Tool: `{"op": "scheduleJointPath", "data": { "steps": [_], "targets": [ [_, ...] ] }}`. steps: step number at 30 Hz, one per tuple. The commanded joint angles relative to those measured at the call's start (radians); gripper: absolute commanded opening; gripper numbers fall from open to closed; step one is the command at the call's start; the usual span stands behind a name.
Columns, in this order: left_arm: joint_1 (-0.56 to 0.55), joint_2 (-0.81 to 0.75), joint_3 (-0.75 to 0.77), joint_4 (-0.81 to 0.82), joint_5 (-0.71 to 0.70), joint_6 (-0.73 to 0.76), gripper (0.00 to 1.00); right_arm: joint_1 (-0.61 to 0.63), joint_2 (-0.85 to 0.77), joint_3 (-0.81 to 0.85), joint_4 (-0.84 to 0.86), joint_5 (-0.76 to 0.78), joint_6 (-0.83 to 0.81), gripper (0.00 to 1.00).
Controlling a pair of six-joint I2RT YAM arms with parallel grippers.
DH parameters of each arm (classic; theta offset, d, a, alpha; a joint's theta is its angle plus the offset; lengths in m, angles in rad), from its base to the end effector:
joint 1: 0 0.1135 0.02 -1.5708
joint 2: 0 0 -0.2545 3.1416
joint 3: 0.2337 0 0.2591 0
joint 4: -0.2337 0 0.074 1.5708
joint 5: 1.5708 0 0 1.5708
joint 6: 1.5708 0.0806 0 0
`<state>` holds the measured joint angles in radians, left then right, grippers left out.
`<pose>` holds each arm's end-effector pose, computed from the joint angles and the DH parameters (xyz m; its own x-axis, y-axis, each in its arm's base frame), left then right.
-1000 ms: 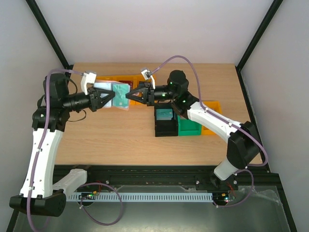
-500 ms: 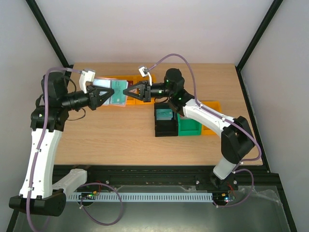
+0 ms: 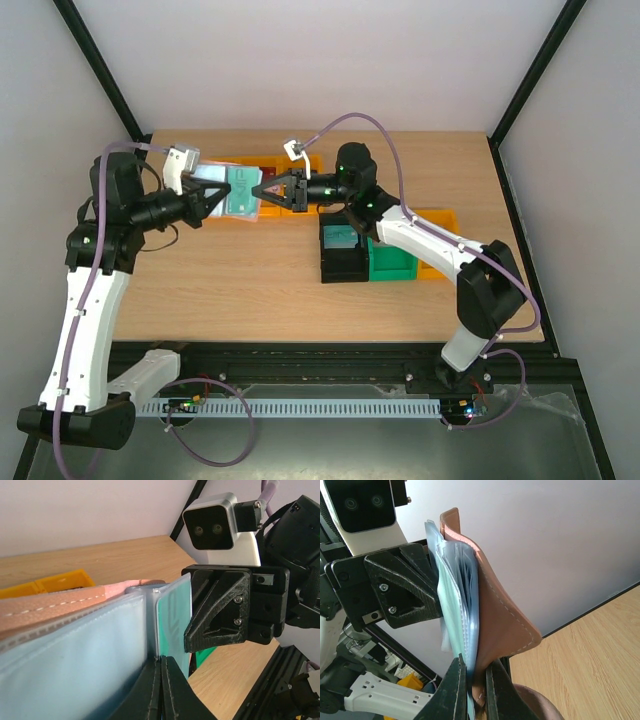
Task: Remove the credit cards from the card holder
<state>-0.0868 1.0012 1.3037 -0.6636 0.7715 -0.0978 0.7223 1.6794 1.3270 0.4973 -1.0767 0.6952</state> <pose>0.2230 -0.0758 0.4136 -0.4198 -0.0337 -0.9070 0.6742 0.6575 -0.3365 0.2651 0.3282 0.3520 -0.5363 -0.0677 -0.8413 -0.8121 -0.2302 0.5362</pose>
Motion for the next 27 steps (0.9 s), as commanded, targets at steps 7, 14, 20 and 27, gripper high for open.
{"op": "scheduleJointPath", "data": {
  "steps": [7,14,20,27],
  "targets": [
    [-0.055,0.005,-0.010,-0.115,0.022,0.145,0.02,0.028,-0.115,-0.058,-0.018,0.005,-0.054,0.02],
    [0.078,0.012,-0.030,-0.131,0.117,0.167,0.02,0.020,-0.160,-0.097,-0.035,0.001,-0.090,0.02],
    [0.123,0.012,-0.045,-0.178,0.219,0.230,0.02,0.017,-0.145,-0.087,-0.048,-0.007,-0.094,0.02],
    [0.122,0.012,-0.037,-0.211,0.328,0.266,0.06,0.017,-0.112,-0.060,-0.050,-0.027,-0.087,0.02]
  ]
}}
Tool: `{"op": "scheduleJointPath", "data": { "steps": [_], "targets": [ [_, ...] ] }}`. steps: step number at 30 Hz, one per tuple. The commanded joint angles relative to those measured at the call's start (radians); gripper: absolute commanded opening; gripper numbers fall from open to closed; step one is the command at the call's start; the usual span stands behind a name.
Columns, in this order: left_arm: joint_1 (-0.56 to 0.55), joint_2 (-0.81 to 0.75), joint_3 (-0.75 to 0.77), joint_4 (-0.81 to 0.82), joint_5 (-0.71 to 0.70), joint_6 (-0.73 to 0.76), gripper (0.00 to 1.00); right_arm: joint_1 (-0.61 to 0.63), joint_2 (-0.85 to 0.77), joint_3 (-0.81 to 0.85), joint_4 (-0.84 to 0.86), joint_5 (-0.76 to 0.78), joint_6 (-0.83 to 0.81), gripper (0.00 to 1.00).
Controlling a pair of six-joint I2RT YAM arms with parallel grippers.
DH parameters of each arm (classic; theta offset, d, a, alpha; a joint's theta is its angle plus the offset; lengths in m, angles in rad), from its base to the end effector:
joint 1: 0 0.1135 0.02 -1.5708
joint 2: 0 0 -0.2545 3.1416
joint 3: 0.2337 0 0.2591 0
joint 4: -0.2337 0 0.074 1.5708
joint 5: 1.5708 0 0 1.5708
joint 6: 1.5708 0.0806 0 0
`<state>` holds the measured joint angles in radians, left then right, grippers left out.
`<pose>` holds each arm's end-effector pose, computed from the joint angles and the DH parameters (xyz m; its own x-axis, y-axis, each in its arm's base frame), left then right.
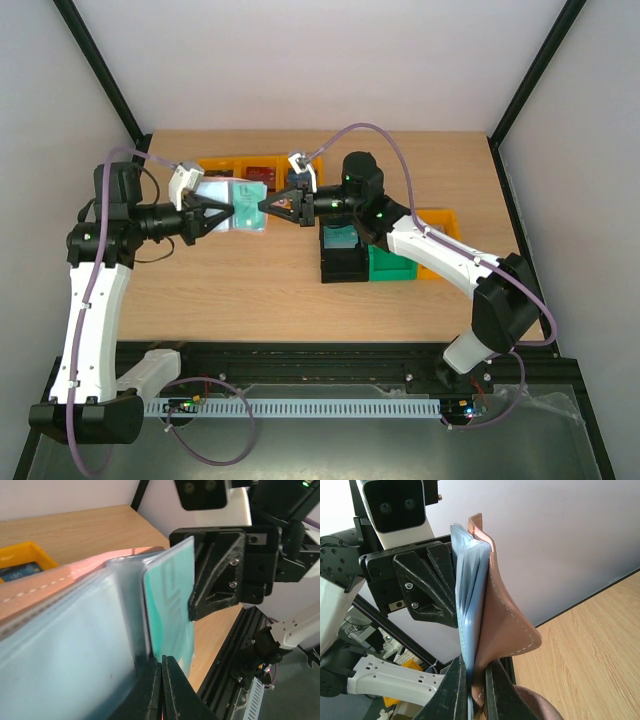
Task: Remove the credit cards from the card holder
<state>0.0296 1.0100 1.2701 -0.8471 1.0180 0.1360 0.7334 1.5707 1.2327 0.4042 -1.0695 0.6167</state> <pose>0.2116 -0.0624 0.3874 -0.4546 0.0578 -0.8888 0.7614 0.5430 -0.3541 0.2425 0.3137 0.3485 -0.5219 -0.0962 -0.8476 -0.8212 -0.2122 0.5298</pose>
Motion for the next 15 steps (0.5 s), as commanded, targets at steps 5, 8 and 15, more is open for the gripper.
{"op": "scheduleJointPath", "data": {
  "steps": [5,8,15],
  "targets": [
    [0.005,-0.005,-0.025,0.079,0.106,-0.074,0.23,0.015,0.012,0.053,0.041,-0.048,-0.004,0.02],
    [0.003,-0.005,-0.025,0.138,0.107,-0.126,0.26,0.029,0.014,0.058,0.041,-0.058,-0.015,0.02],
    [0.001,0.000,-0.035,0.251,0.085,-0.225,0.31,0.053,0.022,0.071,0.034,-0.094,-0.034,0.02]
  ]
}}
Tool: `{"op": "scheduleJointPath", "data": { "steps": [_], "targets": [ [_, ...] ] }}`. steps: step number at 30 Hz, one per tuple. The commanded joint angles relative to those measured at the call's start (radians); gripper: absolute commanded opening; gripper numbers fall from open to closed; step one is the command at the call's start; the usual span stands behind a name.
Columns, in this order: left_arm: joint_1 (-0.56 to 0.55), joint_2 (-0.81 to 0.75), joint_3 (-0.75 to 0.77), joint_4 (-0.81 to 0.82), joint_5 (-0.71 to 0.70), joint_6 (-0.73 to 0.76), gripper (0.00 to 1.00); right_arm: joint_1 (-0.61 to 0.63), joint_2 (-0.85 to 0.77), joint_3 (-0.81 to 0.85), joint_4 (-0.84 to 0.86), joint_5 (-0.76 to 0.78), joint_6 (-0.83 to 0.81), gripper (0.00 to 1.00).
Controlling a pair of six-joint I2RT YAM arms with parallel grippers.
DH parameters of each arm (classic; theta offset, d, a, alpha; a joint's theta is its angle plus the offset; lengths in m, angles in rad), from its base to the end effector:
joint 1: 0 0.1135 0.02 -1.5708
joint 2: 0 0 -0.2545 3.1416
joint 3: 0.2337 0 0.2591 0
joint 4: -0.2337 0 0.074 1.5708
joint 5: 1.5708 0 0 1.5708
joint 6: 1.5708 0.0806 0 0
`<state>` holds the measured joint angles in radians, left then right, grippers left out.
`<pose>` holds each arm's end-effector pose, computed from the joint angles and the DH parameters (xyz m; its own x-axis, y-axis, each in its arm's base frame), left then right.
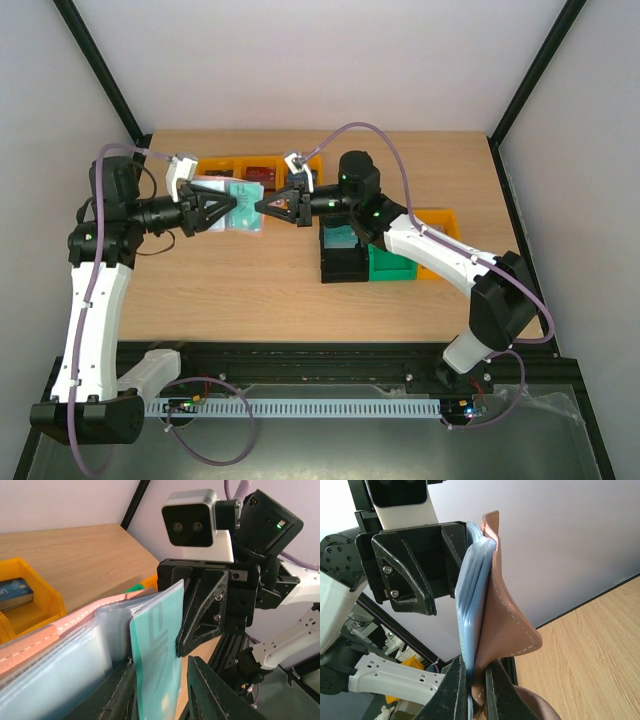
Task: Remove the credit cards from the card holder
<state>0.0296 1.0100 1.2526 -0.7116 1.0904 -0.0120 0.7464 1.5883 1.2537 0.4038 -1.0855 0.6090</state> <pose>0.2162 -0.0651 0.3975 -0.4611 -0.0192 -0.8871 0.7716 0.4851 -0.4115 0.2405 0.3196 0.3496 -0.5101 -0.1083 -0.8532 -0.8202 -0.2374 0.5205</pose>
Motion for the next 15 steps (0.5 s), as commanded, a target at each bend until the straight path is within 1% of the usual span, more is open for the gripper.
{"op": "scheduleJointPath", "data": {
  "steps": [1,3,5,7,9,11,13,14,15],
  "targets": [
    [-0.004,0.002,-0.024,0.136,0.023,-0.106,0.31,0.044,0.009,0.054,0.025,-0.083,-0.033,0.02],
    [-0.031,0.001,-0.044,0.171,0.048,-0.158,0.31,0.052,0.017,0.067,0.003,-0.079,-0.049,0.02],
    [-0.081,0.000,-0.059,0.198,0.052,-0.188,0.31,0.054,0.031,0.082,0.006,-0.079,-0.045,0.02],
    [-0.122,0.004,-0.059,0.207,0.058,-0.205,0.31,0.054,0.040,0.086,0.042,-0.080,-0.021,0.02],
    [-0.134,0.006,-0.056,0.228,0.092,-0.239,0.27,0.054,0.048,0.090,0.075,-0.073,0.004,0.02],
    [-0.135,0.008,-0.047,0.234,0.111,-0.256,0.22,0.054,0.060,0.105,0.063,-0.043,0.009,0.02],
    [-0.139,0.007,-0.042,0.233,0.120,-0.259,0.13,0.053,0.078,0.119,0.049,-0.010,0.016,0.02],
    [-0.141,0.006,-0.043,0.232,0.124,-0.259,0.06,0.054,0.085,0.122,0.051,0.000,0.021,0.02],
    [-0.143,0.003,-0.045,0.229,0.128,-0.258,0.03,0.053,0.094,0.124,0.066,0.003,0.045,0.02]
  ]
}}
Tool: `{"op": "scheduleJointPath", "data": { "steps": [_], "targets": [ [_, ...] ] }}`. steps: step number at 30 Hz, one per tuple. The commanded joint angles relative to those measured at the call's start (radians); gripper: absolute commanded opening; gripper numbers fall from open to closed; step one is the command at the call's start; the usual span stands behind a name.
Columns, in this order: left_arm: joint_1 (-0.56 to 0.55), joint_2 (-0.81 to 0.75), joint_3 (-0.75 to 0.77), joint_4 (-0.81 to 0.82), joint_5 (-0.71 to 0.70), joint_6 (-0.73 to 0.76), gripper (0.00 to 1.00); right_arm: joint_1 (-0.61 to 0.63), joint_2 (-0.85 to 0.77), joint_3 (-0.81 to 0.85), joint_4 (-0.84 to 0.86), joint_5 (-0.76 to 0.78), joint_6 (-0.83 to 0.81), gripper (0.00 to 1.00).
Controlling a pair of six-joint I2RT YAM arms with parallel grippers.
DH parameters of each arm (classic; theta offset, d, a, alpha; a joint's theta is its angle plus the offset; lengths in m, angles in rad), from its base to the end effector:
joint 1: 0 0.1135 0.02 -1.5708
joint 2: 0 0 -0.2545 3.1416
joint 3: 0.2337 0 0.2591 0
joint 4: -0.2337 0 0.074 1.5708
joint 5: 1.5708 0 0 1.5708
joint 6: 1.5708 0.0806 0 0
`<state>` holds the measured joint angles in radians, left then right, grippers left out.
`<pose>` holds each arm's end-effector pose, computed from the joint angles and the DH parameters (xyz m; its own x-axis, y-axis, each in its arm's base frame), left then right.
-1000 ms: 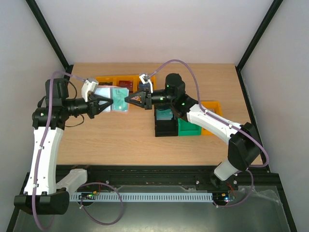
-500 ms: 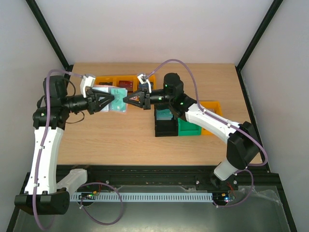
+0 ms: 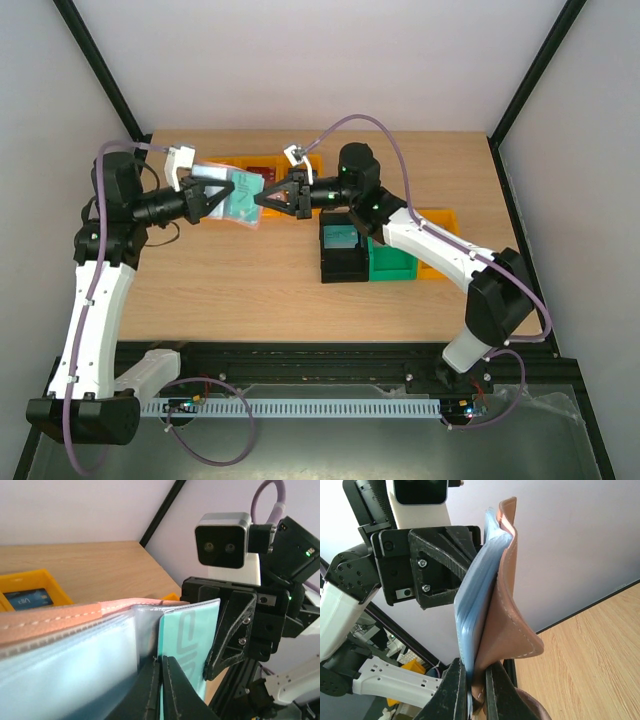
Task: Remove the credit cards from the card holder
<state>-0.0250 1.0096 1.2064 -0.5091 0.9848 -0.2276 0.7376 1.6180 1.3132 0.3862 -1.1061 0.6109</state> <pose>0.2311 -0.0730 0.4007 -0.4812 -0.1128 -0.8693 0.7163 0.5210 -0.4641 0.2477 0.3225 0.3583 -0.5018 -0.1087 -0.8581 -0.8215 -0.2505 0.5122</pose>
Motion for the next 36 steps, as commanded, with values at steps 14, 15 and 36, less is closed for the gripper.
{"op": "scheduleJointPath", "data": {
  "steps": [14,15,36],
  "targets": [
    [-0.043,-0.033,0.010,-0.132,0.154,0.089,0.02,0.017,0.007,-0.027,0.202,-0.022,0.120,0.04],
    [-0.043,-0.034,0.005,-0.126,0.139,0.088,0.02,0.017,0.004,-0.040,0.248,-0.034,0.146,0.04],
    [-0.057,-0.055,-0.112,-0.021,0.183,0.016,0.09,0.051,0.031,-0.016,0.382,-0.093,0.215,0.02]
  ]
}}
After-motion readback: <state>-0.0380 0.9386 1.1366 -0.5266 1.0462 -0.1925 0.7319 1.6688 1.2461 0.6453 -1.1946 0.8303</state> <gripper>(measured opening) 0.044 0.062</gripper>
